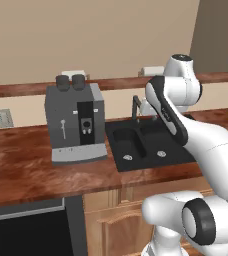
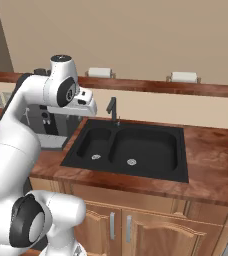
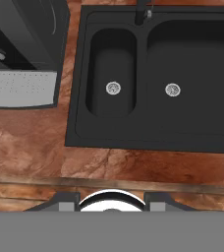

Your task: Open the dishwasher door and pull out the top rack.

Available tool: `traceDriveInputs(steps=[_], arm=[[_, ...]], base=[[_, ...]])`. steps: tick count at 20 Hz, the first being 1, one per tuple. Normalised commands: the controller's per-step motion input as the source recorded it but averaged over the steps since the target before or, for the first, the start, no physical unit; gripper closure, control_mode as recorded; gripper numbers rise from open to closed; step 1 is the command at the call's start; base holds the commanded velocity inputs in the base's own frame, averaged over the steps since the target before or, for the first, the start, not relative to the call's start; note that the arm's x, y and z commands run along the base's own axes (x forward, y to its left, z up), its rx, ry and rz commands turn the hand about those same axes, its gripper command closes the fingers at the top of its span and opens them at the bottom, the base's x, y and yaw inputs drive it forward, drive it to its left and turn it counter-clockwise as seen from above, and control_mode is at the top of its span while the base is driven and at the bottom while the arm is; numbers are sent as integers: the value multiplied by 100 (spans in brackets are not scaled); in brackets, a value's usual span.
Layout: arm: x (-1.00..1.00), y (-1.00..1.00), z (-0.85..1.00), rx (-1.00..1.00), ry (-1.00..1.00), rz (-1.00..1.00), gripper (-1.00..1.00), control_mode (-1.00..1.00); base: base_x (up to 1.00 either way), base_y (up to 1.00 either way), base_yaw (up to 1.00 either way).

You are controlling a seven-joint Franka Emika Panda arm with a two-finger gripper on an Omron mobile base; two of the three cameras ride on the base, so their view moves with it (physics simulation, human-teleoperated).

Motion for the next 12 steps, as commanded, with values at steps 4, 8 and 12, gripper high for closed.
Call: traceDriveInputs(steps=[4,8,12], arm=[[0,0,0,0,0,0,-100,100],[0,0,0,0,0,0,-100,100],[0,0,0,0,0,0,-100,100]], base=[[0,0,0],[-1,0,2],[0,0,12]])
